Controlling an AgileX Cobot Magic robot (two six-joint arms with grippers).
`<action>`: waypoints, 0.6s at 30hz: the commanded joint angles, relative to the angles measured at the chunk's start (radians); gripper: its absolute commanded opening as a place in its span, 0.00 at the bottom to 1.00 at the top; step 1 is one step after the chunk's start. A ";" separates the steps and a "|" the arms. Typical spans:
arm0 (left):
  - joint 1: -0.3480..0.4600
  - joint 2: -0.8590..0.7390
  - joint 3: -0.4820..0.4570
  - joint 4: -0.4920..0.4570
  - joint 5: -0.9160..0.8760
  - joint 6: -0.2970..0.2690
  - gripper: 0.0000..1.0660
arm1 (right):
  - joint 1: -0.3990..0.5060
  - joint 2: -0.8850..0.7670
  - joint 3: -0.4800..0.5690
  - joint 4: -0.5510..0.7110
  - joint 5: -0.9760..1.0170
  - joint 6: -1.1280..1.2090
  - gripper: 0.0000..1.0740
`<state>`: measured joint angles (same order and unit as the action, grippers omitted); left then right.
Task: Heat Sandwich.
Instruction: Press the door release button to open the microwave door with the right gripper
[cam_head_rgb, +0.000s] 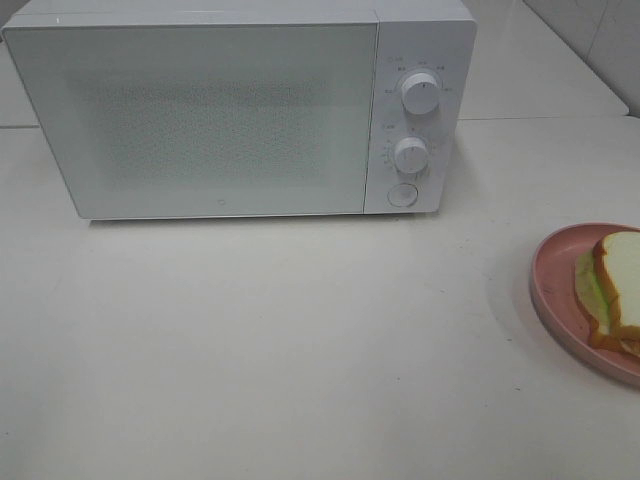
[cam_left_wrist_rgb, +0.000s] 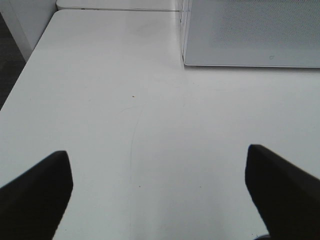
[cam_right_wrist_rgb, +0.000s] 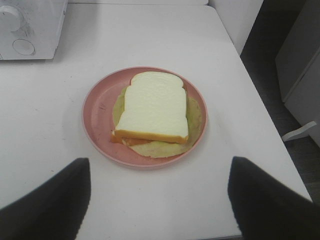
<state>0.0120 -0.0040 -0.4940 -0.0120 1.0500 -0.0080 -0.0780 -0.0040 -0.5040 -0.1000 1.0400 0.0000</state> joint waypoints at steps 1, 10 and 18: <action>0.001 -0.012 0.002 0.000 -0.013 -0.002 0.81 | 0.003 -0.026 -0.001 -0.004 -0.012 0.000 0.69; 0.001 -0.012 0.002 0.000 -0.013 -0.002 0.81 | 0.003 -0.016 -0.022 0.000 -0.137 0.000 0.69; 0.001 -0.012 0.002 0.000 -0.013 -0.002 0.81 | 0.003 0.081 -0.022 0.024 -0.293 0.000 0.69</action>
<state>0.0120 -0.0040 -0.4940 -0.0120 1.0500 -0.0080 -0.0780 0.0710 -0.5190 -0.0810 0.7780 0.0000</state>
